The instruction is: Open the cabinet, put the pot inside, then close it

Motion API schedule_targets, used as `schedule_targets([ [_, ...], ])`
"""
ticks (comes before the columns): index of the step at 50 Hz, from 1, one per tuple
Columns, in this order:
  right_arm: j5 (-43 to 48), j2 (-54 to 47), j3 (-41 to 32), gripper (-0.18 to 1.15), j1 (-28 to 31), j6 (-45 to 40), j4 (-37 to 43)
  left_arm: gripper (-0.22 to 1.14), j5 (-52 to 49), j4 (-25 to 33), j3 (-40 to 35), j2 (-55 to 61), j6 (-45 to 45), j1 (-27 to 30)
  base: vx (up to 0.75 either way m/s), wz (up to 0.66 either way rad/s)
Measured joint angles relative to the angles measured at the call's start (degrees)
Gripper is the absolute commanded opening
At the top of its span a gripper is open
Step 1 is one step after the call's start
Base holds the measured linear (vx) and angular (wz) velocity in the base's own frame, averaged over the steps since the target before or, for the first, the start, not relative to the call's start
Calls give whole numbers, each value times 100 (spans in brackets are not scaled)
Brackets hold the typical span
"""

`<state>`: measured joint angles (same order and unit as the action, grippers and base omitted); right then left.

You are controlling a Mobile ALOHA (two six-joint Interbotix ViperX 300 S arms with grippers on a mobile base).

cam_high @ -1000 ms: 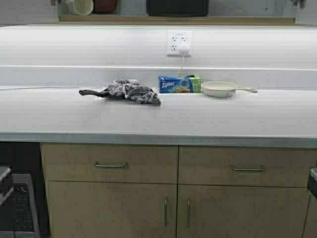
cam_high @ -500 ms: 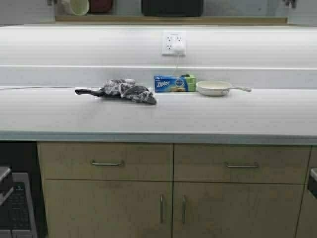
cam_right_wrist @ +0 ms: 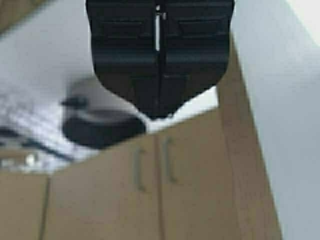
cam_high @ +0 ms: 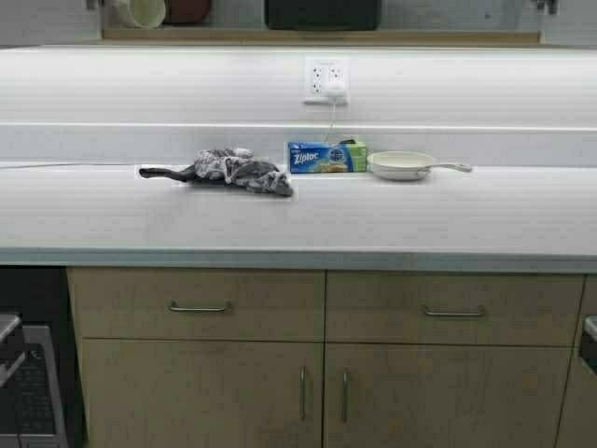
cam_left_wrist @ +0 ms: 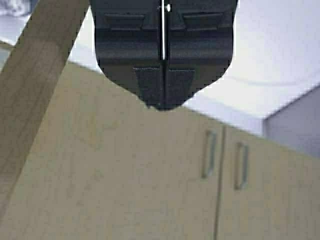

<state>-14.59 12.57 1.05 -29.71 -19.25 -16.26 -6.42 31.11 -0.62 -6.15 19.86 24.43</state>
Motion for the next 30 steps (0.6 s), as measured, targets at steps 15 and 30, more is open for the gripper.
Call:
schedule_targets([
  [15, 114, -545, -246, 7, 53, 0, 114, 4, -35, 0, -202, 264, 9, -141, 0, 0],
  [30, 123, -861, -659, 6, 272, 35, 105, 4, -62, -9, -255, 378, 44, -466, 0, 0],
])
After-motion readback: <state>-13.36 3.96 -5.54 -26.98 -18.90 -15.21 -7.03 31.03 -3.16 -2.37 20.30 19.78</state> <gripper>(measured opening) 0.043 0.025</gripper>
